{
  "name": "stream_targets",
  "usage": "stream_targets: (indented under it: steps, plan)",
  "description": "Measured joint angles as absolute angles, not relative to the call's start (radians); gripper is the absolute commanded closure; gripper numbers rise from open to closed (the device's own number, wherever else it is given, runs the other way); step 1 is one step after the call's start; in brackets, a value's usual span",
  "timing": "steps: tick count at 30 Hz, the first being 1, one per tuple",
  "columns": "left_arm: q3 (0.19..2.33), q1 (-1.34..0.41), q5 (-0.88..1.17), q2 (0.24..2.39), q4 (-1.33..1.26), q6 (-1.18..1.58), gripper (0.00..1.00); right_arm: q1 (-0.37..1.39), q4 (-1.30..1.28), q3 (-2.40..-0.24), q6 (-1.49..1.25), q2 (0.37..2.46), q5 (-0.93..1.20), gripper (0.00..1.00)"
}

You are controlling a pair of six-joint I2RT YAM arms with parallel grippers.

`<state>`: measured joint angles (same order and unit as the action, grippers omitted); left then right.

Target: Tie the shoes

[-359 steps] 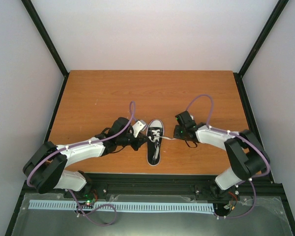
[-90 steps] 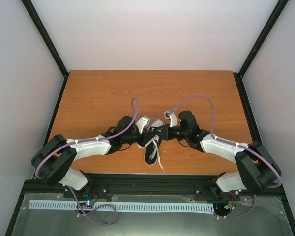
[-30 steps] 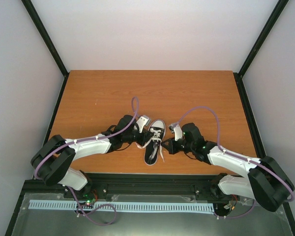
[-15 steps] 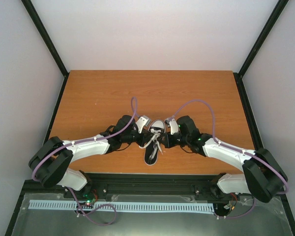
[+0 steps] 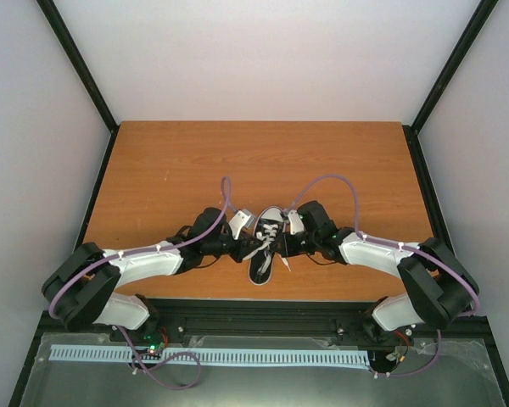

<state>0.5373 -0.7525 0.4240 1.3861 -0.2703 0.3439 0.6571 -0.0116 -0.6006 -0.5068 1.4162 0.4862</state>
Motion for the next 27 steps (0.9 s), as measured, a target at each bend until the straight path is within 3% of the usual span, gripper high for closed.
stream_targets:
  steps: [12,19,27]
  plan:
    - [0.492,-0.753,0.408,1.333,-0.278,0.353,0.99,0.664,-0.069,-0.591,-0.512,1.393,0.505,0.97]
    - [0.495,-0.755,0.409,1.383,-0.3,0.368,0.99,0.764,-0.119,-0.612,-0.49,1.351,0.537,0.97]
    - [0.516,-0.759,0.411,1.404,-0.318,0.392,0.99,0.814,-0.115,-0.686,-0.497,1.47,0.526,0.97]
